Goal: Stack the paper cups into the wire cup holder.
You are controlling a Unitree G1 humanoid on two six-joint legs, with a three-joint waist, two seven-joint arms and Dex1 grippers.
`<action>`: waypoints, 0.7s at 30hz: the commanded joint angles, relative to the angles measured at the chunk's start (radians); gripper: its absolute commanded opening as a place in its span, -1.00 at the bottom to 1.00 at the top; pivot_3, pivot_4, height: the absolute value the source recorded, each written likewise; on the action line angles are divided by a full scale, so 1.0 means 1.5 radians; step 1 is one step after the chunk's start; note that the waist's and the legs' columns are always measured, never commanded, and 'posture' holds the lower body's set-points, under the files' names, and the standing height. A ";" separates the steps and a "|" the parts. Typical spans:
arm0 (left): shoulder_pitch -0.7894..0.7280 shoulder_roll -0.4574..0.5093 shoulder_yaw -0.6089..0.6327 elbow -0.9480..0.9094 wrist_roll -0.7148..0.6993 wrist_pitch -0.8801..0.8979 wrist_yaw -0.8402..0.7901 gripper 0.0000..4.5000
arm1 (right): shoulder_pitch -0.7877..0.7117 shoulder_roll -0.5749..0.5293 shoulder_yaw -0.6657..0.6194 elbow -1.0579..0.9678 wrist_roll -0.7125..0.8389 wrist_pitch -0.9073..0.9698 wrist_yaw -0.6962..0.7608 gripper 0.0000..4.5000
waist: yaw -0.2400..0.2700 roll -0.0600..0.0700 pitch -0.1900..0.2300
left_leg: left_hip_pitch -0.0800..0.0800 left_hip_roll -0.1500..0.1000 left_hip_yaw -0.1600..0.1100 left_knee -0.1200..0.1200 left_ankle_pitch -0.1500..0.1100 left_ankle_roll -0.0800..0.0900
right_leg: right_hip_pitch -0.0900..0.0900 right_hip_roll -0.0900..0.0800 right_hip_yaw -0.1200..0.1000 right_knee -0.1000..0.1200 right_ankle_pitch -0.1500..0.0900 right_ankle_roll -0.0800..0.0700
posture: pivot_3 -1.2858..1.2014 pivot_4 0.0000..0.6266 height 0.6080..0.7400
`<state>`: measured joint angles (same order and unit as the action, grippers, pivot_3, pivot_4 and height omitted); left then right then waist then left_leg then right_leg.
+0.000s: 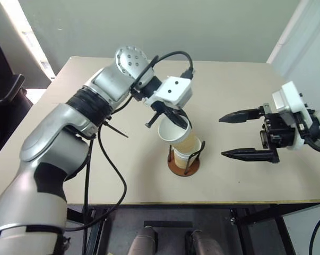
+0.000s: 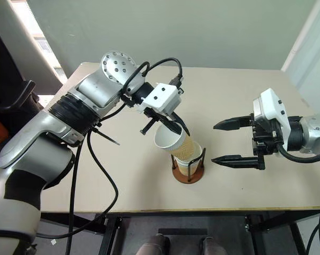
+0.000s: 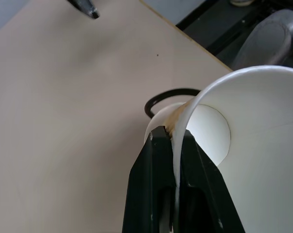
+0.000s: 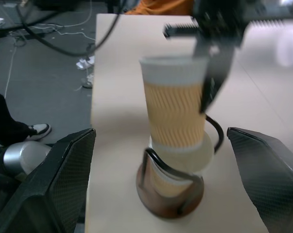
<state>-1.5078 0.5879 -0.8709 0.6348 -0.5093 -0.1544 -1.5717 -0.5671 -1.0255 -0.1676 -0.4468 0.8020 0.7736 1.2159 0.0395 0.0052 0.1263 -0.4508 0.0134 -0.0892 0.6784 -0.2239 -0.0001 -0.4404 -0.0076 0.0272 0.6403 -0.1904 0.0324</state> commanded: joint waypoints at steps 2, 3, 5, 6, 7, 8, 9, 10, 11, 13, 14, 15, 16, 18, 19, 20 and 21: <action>-0.008 -0.009 0.017 0.008 0.015 -0.013 -0.028 -0.99 | 0.003 -0.012 -0.028 -0.021 0.020 0.002 -0.015 1.00 | 0.000 0.000 0.000 | 0.000 0.000 0.000 0.002 -0.001 0.001 | 0.000 0.000 0.000 0.000 0.000 0.001 | 0.03 -0.52 1.00; -0.005 -0.011 0.016 0.009 0.021 -0.017 -0.028 -0.99 | 0.004 -0.013 -0.029 -0.023 0.022 0.003 -0.017 1.00 | 0.000 0.000 0.000 | 0.000 0.000 0.001 0.002 -0.001 0.002 | 0.000 0.000 0.001 0.000 0.001 0.001 | 0.03 -0.52 1.00; -0.002 -0.017 0.021 0.017 0.037 -0.023 -0.028 -0.99 | 0.008 -0.013 -0.031 -0.026 0.025 0.002 -0.022 1.00 | 0.000 0.000 0.000 | 0.000 0.000 0.001 0.002 -0.001 0.002 | 0.000 0.000 0.001 0.000 0.001 0.001 | 0.03 -0.52 1.00; -0.002 -0.020 0.023 0.025 0.045 -0.025 -0.028 -0.99 | 0.010 -0.014 -0.030 -0.027 0.026 0.001 -0.024 1.00 | 0.000 0.000 0.000 | 0.000 0.000 0.001 0.002 -0.001 0.002 | 0.000 0.000 0.001 0.000 0.001 0.001 | 0.03 -0.52 1.00; -0.002 -0.020 0.023 0.028 0.048 -0.028 -0.028 -0.99 | 0.012 -0.014 -0.030 -0.028 0.026 0.000 -0.026 1.00 | 0.000 0.000 0.000 | 0.000 0.000 0.001 0.002 -0.001 0.002 | 0.000 0.000 0.001 0.000 0.001 0.001 | 0.03 -0.52 1.00; -0.002 -0.020 0.022 0.029 0.049 -0.029 -0.028 -0.99 | 0.014 -0.014 -0.030 -0.029 0.028 0.000 -0.027 1.00 | 0.001 0.000 0.000 | 0.000 0.000 0.001 0.002 -0.001 0.002 | 0.000 0.000 0.001 0.000 0.001 0.001 | 0.03 -0.52 1.00; -0.001 -0.019 0.021 0.028 0.048 -0.027 -0.028 -0.99 | 0.015 -0.015 -0.030 -0.031 0.029 0.000 -0.028 1.00 | 0.001 0.000 0.000 | 0.000 0.000 0.001 0.003 -0.001 0.002 | 0.000 0.000 0.001 0.000 0.001 0.001 | 0.03 -0.52 1.00; 0.000 -0.020 0.021 0.027 0.048 -0.025 -0.028 -0.99 | 0.016 -0.016 -0.030 -0.032 0.030 -0.001 -0.028 1.00 | 0.001 0.000 0.000 | -0.001 0.000 0.001 0.003 -0.001 0.002 | 0.000 0.000 0.001 0.000 0.001 0.001 | 0.03 -0.52 1.00; 0.002 -0.023 0.023 0.029 0.052 -0.025 -0.028 -0.99 | 0.018 -0.017 -0.029 -0.033 0.030 -0.002 -0.028 1.00 | 0.001 0.000 0.000 | -0.001 0.000 0.001 0.003 -0.001 0.002 | 0.000 0.000 0.001 0.000 0.001 0.001 | 0.03 -0.52 1.00; 0.005 -0.029 0.029 0.034 0.061 -0.026 -0.028 -0.80 | 0.020 -0.020 -0.028 -0.032 0.025 -0.004 -0.030 1.00 | 0.001 0.000 0.000 | -0.001 0.000 0.001 0.003 -0.001 0.002 | 0.000 0.000 0.001 0.000 0.001 0.002 | 0.03 -0.52 1.00; 0.006 -0.032 0.030 0.037 0.065 -0.026 -0.028 -0.71 | 0.017 -0.018 -0.027 -0.026 0.015 -0.008 -0.041 1.00 | 0.001 0.000 0.000 | -0.001 0.000 0.001 0.003 -0.001 0.002 | 0.000 0.000 0.001 0.000 0.001 0.002 | 0.03 -0.52 1.00; 0.008 -0.034 0.032 0.039 0.069 -0.027 -0.028 -0.55 | 0.012 -0.016 -0.026 -0.016 0.001 -0.012 -0.057 1.00 | 0.002 0.000 0.000 | -0.001 0.000 0.001 0.003 -0.001 0.002 | 0.000 0.000 0.001 0.000 0.001 0.002 | 0.03 -0.52 1.00; 0.010 -0.036 0.034 0.040 0.071 -0.026 -0.028 -0.40 | 0.009 -0.014 -0.026 -0.007 -0.010 -0.016 -0.070 1.00 | 0.002 0.000 0.000 | -0.001 0.000 0.001 0.003 -0.001 0.002 | 0.000 0.000 0.001 0.000 0.001 0.002 | 0.03 -0.52 1.00; 0.013 -0.039 0.037 0.041 0.076 -0.027 -0.028 -0.10 | 0.022 -0.022 -0.033 0.001 -0.018 -0.020 -0.067 1.00 | 0.002 0.000 0.000 | -0.001 0.000 0.001 0.003 -0.001 0.002 | 0.000 0.000 0.001 0.000 0.001 0.002 | 0.03 -0.52 1.00; 0.014 -0.039 0.038 0.042 0.077 -0.027 -0.028 0.04 | 0.032 -0.027 -0.039 -0.001 -0.016 -0.022 -0.060 1.00 | 0.002 0.000 0.000 | -0.001 0.000 0.001 0.003 -0.001 0.003 | 0.000 0.000 0.001 0.000 0.001 0.002 | 0.03 -0.52 1.00; 0.014 -0.042 0.041 0.045 0.079 -0.028 -0.028 0.21 | 0.037 -0.030 -0.042 -0.004 -0.011 -0.021 -0.058 1.00 | 0.003 0.000 0.000 | -0.001 0.000 0.001 0.003 -0.001 0.003 | 0.000 -0.001 0.001 0.000 0.001 0.002 | 0.03 -0.52 1.00; 0.015 -0.044 0.045 0.049 0.083 -0.032 -0.028 0.37 | 0.040 -0.032 -0.045 -0.006 -0.007 -0.020 -0.058 1.00 | 0.003 0.000 0.000 | -0.001 0.000 0.001 0.003 -0.002 0.003 | 0.000 -0.001 0.001 0.000 0.001 0.002 | 0.03 -0.52 1.00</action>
<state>-1.4803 0.5272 -0.8421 0.7089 -0.3876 -0.1818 -1.5720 -0.5028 -1.0552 -0.1834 -0.4379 0.7832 0.7572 1.1218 0.0439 0.0053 0.1263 -0.4518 0.0130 -0.0869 0.6829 -0.2263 0.0042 -0.4404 -0.0084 0.0289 0.6406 -0.1889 0.0362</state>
